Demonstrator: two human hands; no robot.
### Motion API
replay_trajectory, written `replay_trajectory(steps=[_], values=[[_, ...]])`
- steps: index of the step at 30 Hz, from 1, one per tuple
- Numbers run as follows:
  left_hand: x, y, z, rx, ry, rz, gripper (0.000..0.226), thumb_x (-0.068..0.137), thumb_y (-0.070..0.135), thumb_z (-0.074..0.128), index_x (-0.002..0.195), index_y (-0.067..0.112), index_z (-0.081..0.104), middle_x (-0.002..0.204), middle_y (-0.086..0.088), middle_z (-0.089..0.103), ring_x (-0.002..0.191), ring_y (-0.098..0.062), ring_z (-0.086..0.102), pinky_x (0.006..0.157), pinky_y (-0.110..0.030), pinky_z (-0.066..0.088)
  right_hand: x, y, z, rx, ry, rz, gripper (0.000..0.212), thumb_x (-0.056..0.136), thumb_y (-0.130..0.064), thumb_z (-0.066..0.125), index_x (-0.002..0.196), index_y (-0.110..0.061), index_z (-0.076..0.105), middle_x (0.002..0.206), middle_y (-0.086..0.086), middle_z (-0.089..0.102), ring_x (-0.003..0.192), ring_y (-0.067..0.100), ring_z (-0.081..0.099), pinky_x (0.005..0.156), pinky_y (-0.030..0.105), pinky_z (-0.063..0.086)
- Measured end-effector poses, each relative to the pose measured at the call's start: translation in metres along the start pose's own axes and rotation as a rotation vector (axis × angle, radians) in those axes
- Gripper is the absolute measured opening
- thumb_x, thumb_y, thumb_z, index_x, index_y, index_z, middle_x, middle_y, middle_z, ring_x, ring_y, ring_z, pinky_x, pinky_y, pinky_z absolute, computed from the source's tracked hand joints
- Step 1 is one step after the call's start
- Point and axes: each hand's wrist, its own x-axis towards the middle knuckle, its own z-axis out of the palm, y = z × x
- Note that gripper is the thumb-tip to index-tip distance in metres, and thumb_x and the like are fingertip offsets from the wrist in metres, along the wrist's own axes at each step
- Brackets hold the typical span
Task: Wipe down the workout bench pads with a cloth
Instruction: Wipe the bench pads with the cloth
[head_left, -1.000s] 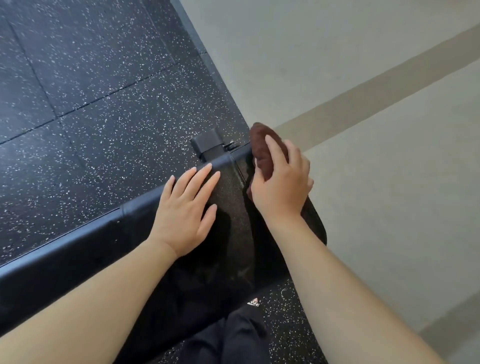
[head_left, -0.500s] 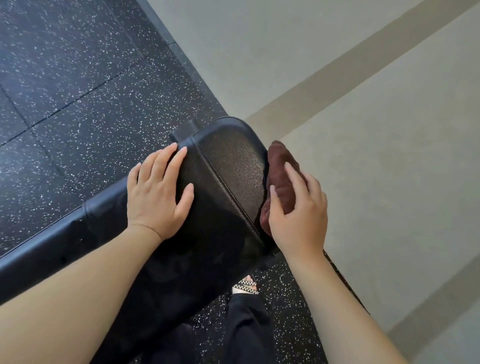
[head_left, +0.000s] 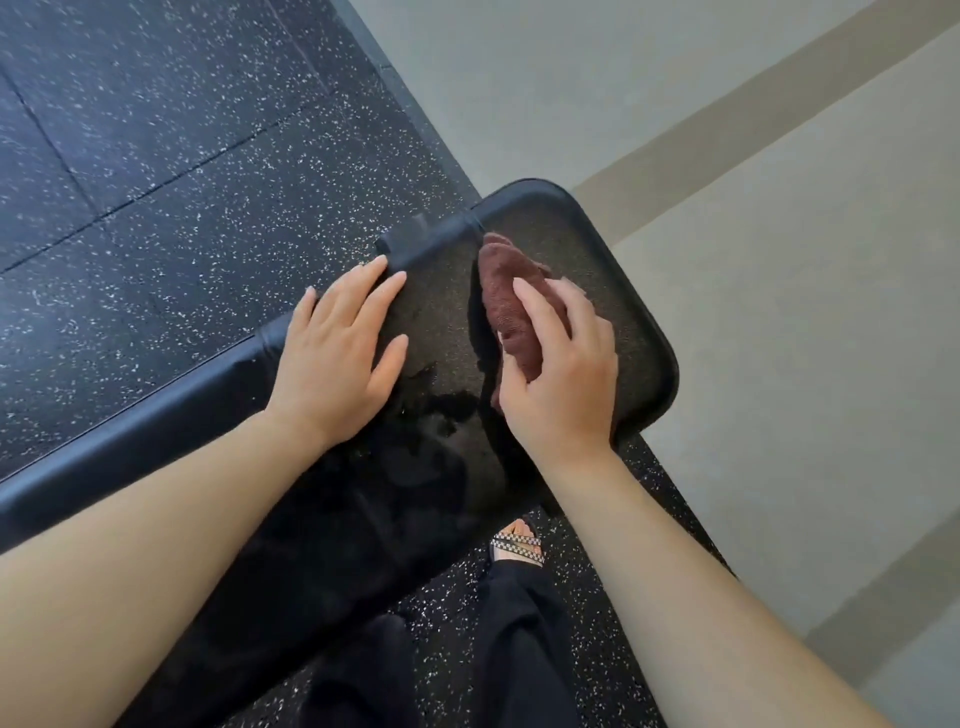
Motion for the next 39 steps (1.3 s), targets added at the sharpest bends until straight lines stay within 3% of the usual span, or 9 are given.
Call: replay_trajectory(steps=[5, 7, 10, 14, 20, 26, 31, 34, 39], values=[[-0.052, -0.081, -0.019, 0.070, -0.037, -0.199, 0.062, 0.088, 0.051, 0.029, 0.133, 0.011, 0.044, 0.134, -0.013, 0.051, 0.120, -0.034, 0.046, 0.101, -0.053, 0.035, 0.018, -0.060, 0.042, -0.054, -0.140, -0.144, 0.051, 0.076, -0.021, 0.067, 0.125, -0.023, 0.056, 0.130, 0.008, 0.053, 0.112, 0.033, 0.049, 0.080, 0.052, 0.046], [-0.058, -0.093, -0.021, 0.029, -0.047, -0.266, 0.064, 0.086, 0.054, 0.027, 0.125, 0.009, 0.050, 0.121, -0.013, 0.058, 0.107, -0.037, 0.054, 0.087, -0.050, 0.045, 0.035, -0.073, 0.055, -0.112, -0.154, -0.175, 0.049, 0.076, -0.024, 0.066, 0.124, -0.024, 0.057, 0.130, 0.007, 0.053, 0.114, 0.034, 0.048, 0.080, 0.052, 0.045], [-0.057, -0.092, -0.021, 0.011, -0.036, -0.296, 0.060, 0.084, 0.055, 0.028, 0.121, 0.014, 0.052, 0.113, -0.006, 0.061, 0.098, -0.034, 0.058, 0.074, -0.043, 0.047, 0.059, -0.079, 0.065, -0.165, -0.169, -0.143, 0.047, 0.079, -0.028, 0.062, 0.125, -0.026, 0.054, 0.133, 0.004, 0.050, 0.118, 0.031, 0.044, 0.086, 0.052, 0.042], [-0.058, -0.094, -0.023, 0.005, -0.055, -0.278, 0.059, 0.085, 0.054, 0.029, 0.120, 0.013, 0.054, 0.110, -0.007, 0.061, 0.093, -0.033, 0.059, 0.071, -0.041, 0.047, 0.032, -0.105, 0.072, -0.162, -0.119, 0.036, 0.051, 0.080, -0.036, 0.063, 0.129, -0.027, 0.049, 0.135, 0.004, 0.046, 0.120, 0.029, 0.042, 0.086, 0.051, 0.043], [-0.057, -0.097, -0.024, -0.010, -0.077, -0.258, 0.055, 0.087, 0.051, 0.031, 0.118, 0.012, 0.054, 0.107, -0.006, 0.062, 0.088, -0.032, 0.059, 0.070, -0.040, 0.048, 0.036, -0.108, 0.076, -0.183, -0.196, -0.162, 0.049, 0.073, -0.029, 0.066, 0.120, -0.028, 0.055, 0.129, 0.003, 0.052, 0.114, 0.031, 0.047, 0.081, 0.048, 0.042], [-0.056, -0.097, -0.025, -0.015, -0.080, -0.248, 0.053, 0.086, 0.050, 0.032, 0.117, 0.013, 0.054, 0.105, -0.005, 0.062, 0.086, -0.031, 0.059, 0.067, -0.038, 0.046, 0.102, -0.107, 0.077, -0.305, -0.256, 0.058, 0.036, 0.084, -0.036, 0.057, 0.119, -0.031, 0.052, 0.129, 0.001, 0.048, 0.117, 0.027, 0.041, 0.092, 0.047, 0.034], [-0.056, -0.095, -0.026, -0.014, -0.080, -0.254, 0.052, 0.086, 0.048, 0.034, 0.118, 0.012, 0.054, 0.106, -0.005, 0.061, 0.086, -0.031, 0.058, 0.068, -0.038, 0.047, 0.032, -0.124, 0.074, -0.221, -0.222, -0.076, 0.046, 0.072, -0.025, 0.067, 0.116, -0.028, 0.056, 0.125, 0.002, 0.053, 0.114, 0.028, 0.046, 0.084, 0.047, 0.040], [-0.056, -0.095, -0.026, -0.023, -0.085, -0.260, 0.052, 0.086, 0.048, 0.034, 0.118, 0.012, 0.054, 0.107, -0.005, 0.061, 0.087, -0.030, 0.059, 0.069, -0.037, 0.047, 0.041, -0.107, 0.068, -0.221, -0.256, -0.181, 0.050, 0.070, -0.027, 0.068, 0.118, -0.029, 0.056, 0.125, 0.000, 0.055, 0.114, 0.028, 0.048, 0.081, 0.045, 0.041], [-0.055, -0.097, -0.026, -0.017, -0.093, -0.250, 0.053, 0.086, 0.049, 0.033, 0.119, 0.012, 0.054, 0.109, -0.003, 0.061, 0.088, -0.028, 0.058, 0.069, -0.036, 0.046, 0.108, -0.070, 0.052, -0.271, -0.190, -0.032, 0.041, 0.079, -0.034, 0.061, 0.120, -0.031, 0.056, 0.126, 0.001, 0.054, 0.113, 0.030, 0.046, 0.083, 0.043, 0.039]])
